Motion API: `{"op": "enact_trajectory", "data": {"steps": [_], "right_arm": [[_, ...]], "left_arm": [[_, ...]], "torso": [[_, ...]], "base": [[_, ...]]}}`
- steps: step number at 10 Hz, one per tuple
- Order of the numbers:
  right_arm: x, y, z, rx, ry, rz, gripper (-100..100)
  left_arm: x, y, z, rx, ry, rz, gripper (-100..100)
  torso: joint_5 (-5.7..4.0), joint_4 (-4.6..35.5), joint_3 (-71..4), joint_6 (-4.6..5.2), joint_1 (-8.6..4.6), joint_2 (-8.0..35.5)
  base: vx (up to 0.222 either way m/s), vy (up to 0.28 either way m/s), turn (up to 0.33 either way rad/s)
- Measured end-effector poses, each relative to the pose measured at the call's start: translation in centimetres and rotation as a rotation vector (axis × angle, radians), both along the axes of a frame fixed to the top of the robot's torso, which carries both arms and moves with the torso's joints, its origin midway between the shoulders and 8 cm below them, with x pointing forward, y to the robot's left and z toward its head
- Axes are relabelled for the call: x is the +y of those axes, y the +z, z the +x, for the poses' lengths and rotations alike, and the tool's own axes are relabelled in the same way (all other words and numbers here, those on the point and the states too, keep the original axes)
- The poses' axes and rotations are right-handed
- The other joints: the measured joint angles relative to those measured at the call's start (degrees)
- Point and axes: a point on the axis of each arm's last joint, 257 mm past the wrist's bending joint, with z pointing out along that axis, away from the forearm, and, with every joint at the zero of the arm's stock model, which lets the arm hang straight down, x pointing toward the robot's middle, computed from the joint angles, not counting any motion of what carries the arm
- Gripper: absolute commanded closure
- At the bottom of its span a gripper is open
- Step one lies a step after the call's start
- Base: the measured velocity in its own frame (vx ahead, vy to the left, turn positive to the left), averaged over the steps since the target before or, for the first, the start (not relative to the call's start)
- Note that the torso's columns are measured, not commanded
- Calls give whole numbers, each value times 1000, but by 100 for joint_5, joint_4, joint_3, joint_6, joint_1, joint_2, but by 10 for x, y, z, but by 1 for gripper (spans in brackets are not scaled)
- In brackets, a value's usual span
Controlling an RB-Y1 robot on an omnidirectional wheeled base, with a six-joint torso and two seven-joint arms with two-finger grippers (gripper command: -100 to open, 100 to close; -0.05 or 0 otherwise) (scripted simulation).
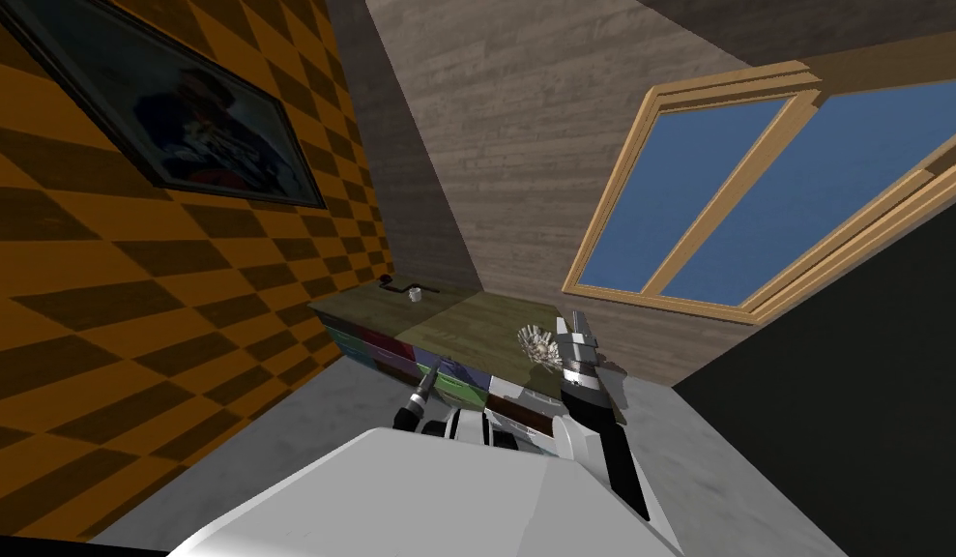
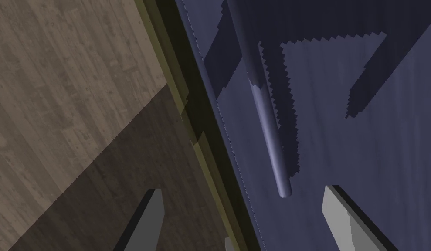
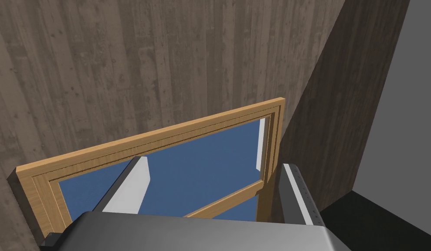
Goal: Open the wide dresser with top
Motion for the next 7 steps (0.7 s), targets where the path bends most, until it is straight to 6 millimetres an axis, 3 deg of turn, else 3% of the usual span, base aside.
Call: {"op": "enact_trajectory", "data": {"steps": [6,7], "right_arm": [[0,0,0,0,0,0,0],[0,0,0,0,0,0,0]], "left_arm": [[-44,3,11,9,-12,-21,-100],[-45,3,11,9,-12,-20,100]], "torso": [[1,-8,-13,6,-9,-30],[-3,-9,-17,3,-17,-31]], "base": [[23,34,8],[-4,-23,15]]}}
